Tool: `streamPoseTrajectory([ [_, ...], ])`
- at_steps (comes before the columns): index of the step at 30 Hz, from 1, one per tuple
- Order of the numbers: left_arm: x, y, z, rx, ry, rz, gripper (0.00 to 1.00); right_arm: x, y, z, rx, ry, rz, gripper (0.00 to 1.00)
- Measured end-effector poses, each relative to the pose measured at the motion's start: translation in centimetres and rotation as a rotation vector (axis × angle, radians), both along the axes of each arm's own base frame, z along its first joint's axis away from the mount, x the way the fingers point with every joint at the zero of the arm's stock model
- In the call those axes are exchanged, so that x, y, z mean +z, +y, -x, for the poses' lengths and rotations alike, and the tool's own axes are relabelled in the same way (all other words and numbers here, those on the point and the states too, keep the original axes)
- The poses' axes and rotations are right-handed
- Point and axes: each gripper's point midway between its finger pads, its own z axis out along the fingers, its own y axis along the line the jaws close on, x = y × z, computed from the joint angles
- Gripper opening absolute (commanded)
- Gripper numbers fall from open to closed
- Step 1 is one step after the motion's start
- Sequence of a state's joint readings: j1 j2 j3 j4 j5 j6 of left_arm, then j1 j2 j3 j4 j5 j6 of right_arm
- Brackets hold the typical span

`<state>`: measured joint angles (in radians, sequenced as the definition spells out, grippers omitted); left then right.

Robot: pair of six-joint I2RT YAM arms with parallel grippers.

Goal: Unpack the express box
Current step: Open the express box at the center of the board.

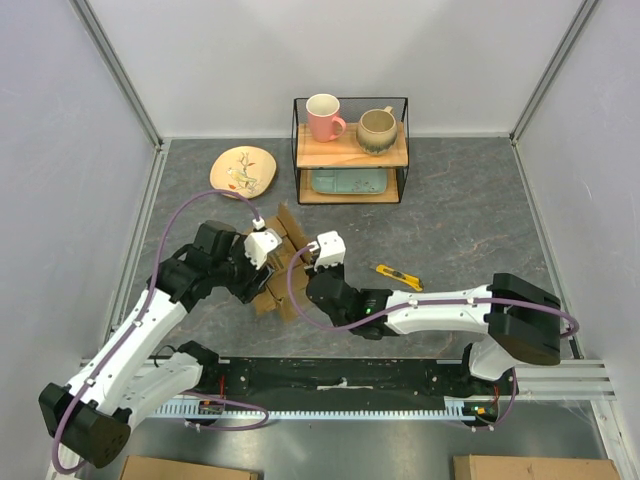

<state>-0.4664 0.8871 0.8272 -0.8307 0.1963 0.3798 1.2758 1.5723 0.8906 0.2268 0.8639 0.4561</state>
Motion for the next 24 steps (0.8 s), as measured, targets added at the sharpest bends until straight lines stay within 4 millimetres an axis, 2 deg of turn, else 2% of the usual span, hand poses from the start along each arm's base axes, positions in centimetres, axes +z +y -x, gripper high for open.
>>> streamPoseTrajectory([
  [7,-0.8,-1.4,-1.5,-0.024,0.048,0.074,0.64,-0.3,-1.6,1.5,0.029,0.058,-0.073,0.0],
  [14,-0.9,-2.6,-3.1,-0.041,0.222,0.159,0.65,-0.3,-2.9,3.3,0.046,0.08,-0.075,0.02],
  [17,-0.9,-2.7,-3.0,-0.036,0.288,0.187,0.69,-0.2,-2.9,3.9,0.062,0.084,-0.065,0.06],
  [24,-0.6,-3.4,-1.9,-0.062,0.36,0.25,0.79,-0.3,-2.9,4.4,0.076,0.093,-0.048,0.07],
])
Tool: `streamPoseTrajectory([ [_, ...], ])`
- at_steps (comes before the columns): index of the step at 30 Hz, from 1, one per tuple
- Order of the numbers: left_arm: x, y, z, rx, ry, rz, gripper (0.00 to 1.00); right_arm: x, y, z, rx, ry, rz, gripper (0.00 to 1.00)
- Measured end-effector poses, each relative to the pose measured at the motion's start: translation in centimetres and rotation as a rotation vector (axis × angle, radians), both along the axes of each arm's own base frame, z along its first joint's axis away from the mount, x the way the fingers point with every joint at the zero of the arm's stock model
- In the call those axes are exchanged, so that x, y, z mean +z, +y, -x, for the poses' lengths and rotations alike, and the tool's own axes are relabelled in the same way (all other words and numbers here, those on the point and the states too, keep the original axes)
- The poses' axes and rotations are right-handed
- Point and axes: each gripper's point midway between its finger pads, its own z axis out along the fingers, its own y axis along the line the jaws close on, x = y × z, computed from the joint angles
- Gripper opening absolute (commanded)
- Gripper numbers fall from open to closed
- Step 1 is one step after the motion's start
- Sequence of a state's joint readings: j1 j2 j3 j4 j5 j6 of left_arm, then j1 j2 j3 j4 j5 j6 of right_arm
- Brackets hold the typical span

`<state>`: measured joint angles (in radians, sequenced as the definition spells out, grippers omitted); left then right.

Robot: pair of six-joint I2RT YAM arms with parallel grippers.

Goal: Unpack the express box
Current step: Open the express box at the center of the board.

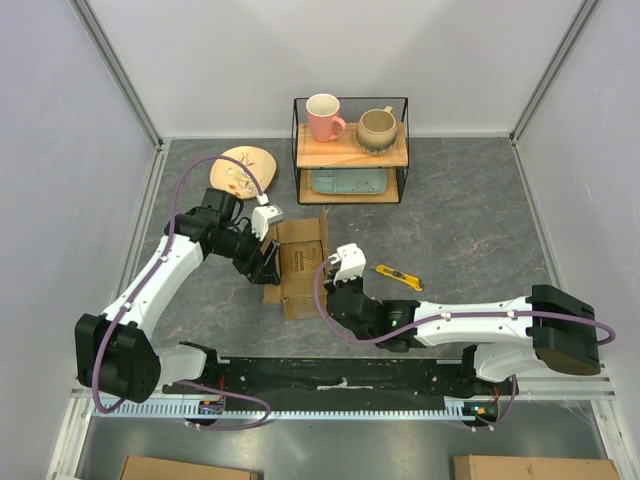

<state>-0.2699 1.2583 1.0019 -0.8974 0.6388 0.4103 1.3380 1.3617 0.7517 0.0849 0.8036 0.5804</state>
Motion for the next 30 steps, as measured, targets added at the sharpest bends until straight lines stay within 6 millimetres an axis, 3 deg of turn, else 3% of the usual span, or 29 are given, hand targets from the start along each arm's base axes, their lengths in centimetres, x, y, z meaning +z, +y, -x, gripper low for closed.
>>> streamPoseTrajectory([
  [2,0.2,-0.3,0.4,-0.01,0.016,0.018,0.98,0.0,0.0,0.0,0.0,0.001,0.002,0.07],
  [11,0.7,-0.9,1.8,-0.047,0.068,0.077,1.0,-0.1,-0.1,0.1,-0.01,0.012,-0.011,0.08],
  [14,0.5,-0.9,1.8,-0.049,0.065,0.066,0.92,0.0,0.0,0.1,-0.012,0.015,-0.017,0.08],
  [17,-0.1,-1.3,1.8,-0.063,0.049,0.021,0.75,-0.1,-0.1,0.2,-0.015,0.016,-0.017,0.07],
  [18,-0.4,-1.6,1.8,-0.07,0.047,-0.001,0.65,-0.1,-0.1,0.3,-0.015,0.015,-0.015,0.07],
  [24,-1.6,-2.2,0.8,-0.061,0.046,-0.073,0.47,0.3,-0.5,1.4,-0.004,0.018,-0.007,0.11],
  [27,-1.8,-1.9,0.6,-0.055,0.032,-0.102,0.45,1.1,-1.0,2.3,0.013,0.035,-0.032,0.22],
  [28,-1.8,-1.8,0.7,-0.059,0.028,-0.108,0.44,1.6,-1.2,2.5,0.017,0.039,-0.05,0.33],
  [30,-1.8,-1.8,0.7,-0.07,0.018,-0.118,0.41,2.9,-1.6,2.8,0.022,0.041,-0.088,0.41],
])
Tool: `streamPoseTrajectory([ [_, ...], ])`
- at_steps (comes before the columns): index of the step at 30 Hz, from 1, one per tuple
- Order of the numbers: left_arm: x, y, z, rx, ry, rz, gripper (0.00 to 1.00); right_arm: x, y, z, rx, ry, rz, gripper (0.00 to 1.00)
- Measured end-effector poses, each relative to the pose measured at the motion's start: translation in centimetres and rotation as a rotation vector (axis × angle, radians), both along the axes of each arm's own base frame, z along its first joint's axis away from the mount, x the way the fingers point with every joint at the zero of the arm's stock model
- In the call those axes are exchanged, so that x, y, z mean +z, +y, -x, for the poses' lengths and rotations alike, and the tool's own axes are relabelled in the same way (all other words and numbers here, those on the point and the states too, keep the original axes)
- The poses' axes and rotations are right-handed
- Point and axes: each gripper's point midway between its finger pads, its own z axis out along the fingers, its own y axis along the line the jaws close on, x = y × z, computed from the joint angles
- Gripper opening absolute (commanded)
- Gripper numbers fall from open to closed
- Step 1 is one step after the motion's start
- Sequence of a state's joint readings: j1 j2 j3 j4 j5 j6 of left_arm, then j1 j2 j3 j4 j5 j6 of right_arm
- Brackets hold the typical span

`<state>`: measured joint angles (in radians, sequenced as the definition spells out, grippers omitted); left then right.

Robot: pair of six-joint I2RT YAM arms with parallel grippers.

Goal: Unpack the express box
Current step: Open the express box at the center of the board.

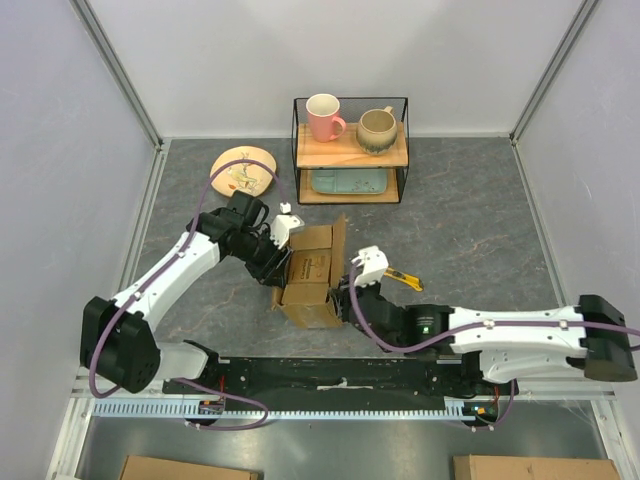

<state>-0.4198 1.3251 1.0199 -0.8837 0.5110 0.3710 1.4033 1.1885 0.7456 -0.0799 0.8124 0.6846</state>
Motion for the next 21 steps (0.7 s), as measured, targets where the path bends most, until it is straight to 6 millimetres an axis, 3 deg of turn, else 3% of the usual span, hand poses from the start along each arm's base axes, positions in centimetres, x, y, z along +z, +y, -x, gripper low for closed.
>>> streamPoseTrajectory([
  [4,0.7,0.2,0.0,-0.055,-0.069,-0.004,0.36,3.0,-2.0,0.2,0.001,-0.03,-0.041,0.51],
  [9,2.1,0.4,0.1,-0.116,-0.146,0.001,0.33,9.2,-4.6,-0.4,-0.016,-0.137,-0.097,0.52],
  [13,3.3,0.1,-0.2,-0.162,-0.189,0.006,0.33,13.3,-5.8,-1.4,-0.048,-0.239,-0.106,0.39],
  [17,5.4,-0.7,-0.1,-0.225,-0.249,0.046,0.31,14.2,-5.2,-2.6,-0.015,-0.314,-0.046,0.36],
  [21,6.5,-1.1,0.7,-0.27,-0.265,0.088,0.3,12.3,-2.1,-3.4,0.144,-0.361,0.085,0.46],
])
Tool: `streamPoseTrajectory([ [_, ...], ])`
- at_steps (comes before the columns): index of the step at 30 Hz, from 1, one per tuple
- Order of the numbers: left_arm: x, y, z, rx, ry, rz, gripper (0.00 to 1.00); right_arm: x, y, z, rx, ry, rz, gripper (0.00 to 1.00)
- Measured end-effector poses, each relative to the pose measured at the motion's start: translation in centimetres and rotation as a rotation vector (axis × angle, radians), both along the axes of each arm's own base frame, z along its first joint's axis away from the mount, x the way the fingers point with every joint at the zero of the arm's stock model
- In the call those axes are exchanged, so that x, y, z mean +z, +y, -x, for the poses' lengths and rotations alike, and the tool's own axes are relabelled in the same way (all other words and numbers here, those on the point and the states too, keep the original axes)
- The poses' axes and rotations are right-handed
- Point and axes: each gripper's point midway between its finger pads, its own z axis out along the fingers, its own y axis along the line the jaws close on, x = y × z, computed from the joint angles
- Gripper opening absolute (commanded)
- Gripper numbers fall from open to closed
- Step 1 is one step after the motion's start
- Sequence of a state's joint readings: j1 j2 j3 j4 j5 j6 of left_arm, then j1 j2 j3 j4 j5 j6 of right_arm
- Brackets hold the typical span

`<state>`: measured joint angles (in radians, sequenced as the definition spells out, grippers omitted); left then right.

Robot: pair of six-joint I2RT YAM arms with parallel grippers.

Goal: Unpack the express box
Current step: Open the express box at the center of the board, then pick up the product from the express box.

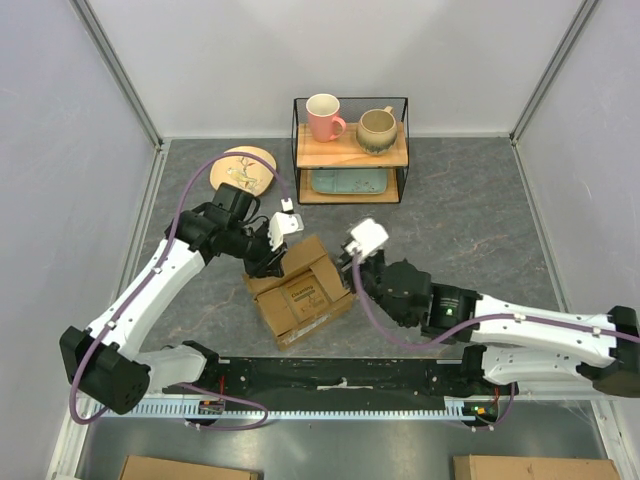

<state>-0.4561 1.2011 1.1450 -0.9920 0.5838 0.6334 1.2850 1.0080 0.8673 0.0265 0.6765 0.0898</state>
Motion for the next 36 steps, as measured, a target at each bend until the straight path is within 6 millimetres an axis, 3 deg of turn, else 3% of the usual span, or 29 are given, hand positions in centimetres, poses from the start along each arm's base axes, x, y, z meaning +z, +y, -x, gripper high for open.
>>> streamPoseTrajectory([
  [1,0.0,0.0,0.2,-0.004,0.005,0.0,0.31,-0.7,0.8,0.2,0.039,-0.004,0.034,0.54],
  [4,-0.6,0.1,0.7,-0.012,0.029,-0.001,0.33,-3.3,3.4,1.1,0.183,-0.016,0.161,0.68],
  [7,-1.4,0.5,1.5,-0.01,0.057,-0.019,0.34,-6.0,5.2,1.9,0.311,-0.025,0.288,0.71],
  [11,-2.1,1.8,2.2,0.015,0.052,-0.053,0.34,-8.5,7.0,2.3,0.439,-0.031,0.433,0.69],
  [18,-3.5,4.2,2.9,0.074,0.042,-0.088,0.33,-10.7,9.2,2.7,0.595,-0.076,0.602,0.65],
  [28,-4.7,3.7,2.1,0.046,0.062,-0.066,0.27,-14.0,9.9,1.7,0.665,-0.126,0.787,0.64],
  [31,-5.0,3.4,2.0,0.026,0.073,-0.058,0.23,-14.6,10.3,1.4,0.672,-0.134,0.812,0.55],
  [36,-4.9,2.9,2.1,-0.011,0.076,-0.029,0.2,-15.6,10.8,1.1,0.685,-0.134,0.844,0.29],
])
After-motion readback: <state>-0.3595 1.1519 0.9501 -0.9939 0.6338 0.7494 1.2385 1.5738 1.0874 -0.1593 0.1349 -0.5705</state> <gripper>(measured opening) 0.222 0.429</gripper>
